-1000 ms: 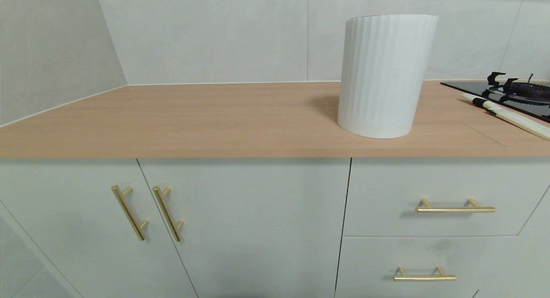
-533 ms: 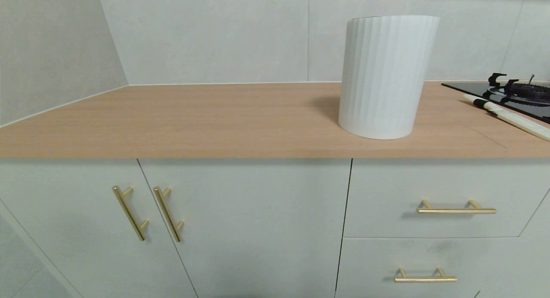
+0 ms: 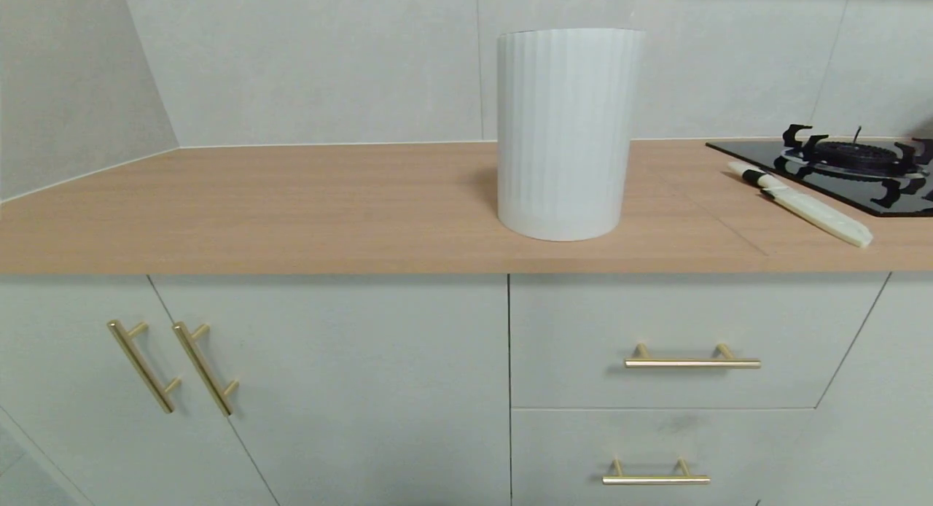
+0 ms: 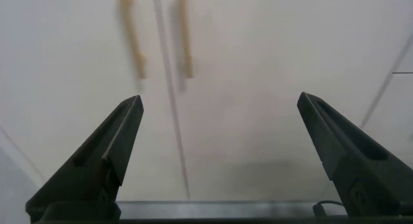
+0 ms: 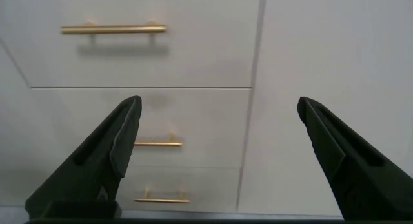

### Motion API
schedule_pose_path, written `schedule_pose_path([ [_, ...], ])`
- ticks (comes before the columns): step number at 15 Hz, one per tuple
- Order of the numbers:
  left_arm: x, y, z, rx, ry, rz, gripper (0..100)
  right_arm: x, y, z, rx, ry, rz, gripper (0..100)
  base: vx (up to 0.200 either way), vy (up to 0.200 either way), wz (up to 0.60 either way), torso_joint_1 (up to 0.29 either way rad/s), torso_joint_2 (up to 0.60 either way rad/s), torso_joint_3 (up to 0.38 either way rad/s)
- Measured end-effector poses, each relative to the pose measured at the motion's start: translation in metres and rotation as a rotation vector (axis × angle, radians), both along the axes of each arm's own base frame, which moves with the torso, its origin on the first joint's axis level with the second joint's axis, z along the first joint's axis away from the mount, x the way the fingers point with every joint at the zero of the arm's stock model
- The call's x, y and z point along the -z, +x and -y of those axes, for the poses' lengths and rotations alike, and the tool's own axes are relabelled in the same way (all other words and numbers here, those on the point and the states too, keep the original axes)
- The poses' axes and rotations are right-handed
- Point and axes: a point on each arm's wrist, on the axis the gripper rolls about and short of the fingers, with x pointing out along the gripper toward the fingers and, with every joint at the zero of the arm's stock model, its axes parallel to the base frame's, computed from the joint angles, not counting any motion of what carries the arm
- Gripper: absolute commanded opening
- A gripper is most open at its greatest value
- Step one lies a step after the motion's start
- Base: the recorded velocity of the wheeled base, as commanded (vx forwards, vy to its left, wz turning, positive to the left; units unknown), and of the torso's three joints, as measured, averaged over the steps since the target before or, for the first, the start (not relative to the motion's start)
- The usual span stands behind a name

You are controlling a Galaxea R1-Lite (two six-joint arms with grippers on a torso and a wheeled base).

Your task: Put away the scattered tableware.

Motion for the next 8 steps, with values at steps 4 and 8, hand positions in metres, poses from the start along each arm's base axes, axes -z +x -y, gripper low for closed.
schedule_pose_path([
  [4,0.0,0.0,0.0,0.0,-0.003,0.0,100,0.0,0.0,0.0,0.0,0.0,0.0,100,0.0,0.0,0.0,0.0,0.0,0.0],
  [8,0.0,0.0,0.0,0.0,-0.005,0.0,100,0.0,0.0,0.0,0.0,0.0,0.0,100,0.0,0.0,0.0,0.0,0.0,0.0],
])
